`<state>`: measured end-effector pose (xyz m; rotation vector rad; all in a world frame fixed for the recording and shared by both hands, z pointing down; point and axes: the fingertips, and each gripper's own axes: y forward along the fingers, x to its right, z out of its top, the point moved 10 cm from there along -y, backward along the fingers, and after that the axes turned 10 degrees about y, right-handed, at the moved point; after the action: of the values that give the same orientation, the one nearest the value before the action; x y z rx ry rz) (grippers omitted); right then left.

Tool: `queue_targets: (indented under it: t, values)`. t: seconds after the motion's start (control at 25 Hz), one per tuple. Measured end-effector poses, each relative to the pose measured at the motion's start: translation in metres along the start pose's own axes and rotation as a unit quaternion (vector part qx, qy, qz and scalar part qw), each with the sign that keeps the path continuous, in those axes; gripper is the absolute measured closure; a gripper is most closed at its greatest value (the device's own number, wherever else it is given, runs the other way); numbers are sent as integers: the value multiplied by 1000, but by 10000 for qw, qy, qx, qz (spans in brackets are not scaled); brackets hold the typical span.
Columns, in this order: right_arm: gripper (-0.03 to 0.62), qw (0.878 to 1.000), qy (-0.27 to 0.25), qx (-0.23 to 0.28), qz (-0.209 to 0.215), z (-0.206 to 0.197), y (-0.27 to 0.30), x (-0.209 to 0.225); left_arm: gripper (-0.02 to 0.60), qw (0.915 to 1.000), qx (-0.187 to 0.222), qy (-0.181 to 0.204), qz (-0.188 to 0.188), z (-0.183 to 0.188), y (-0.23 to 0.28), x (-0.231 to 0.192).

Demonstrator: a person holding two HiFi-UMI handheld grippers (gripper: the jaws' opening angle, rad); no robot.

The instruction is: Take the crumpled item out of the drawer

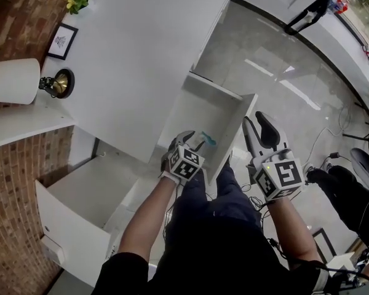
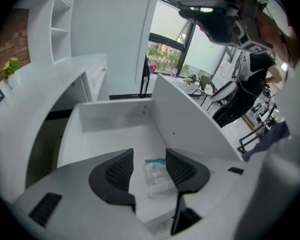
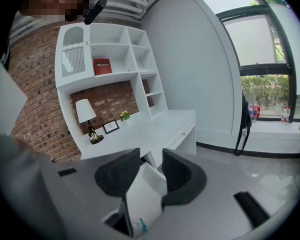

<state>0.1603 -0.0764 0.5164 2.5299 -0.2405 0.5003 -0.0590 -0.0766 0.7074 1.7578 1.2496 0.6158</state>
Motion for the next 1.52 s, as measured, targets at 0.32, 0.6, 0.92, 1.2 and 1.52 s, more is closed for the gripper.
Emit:
queue_targets:
  t: [0.32, 0.6, 0.92, 1.2, 1.52]
  values:
    - [461, 9994, 193, -239, -136, -14, 10, 11, 380, 9924, -897, 635, -544, -28, 55, 10]
    - [465, 9988, 269, -313, -267, -21, 4, 18, 380, 9800, -1461, 968, -947, -35, 92, 9]
    - [467, 9977, 355, -230, -528, -31, -16, 33, 380, 9667, -2002, 1083, -1166, -43, 123, 15]
    - [476, 9963, 538, -256, -618, -31, -27, 40, 520, 9727, -1787, 1044, -1047, -29, 107, 18]
    - [480, 9990, 303, -153, -296, -11, -14, 17, 526, 9918, -1127, 218, -554, -19, 64, 6]
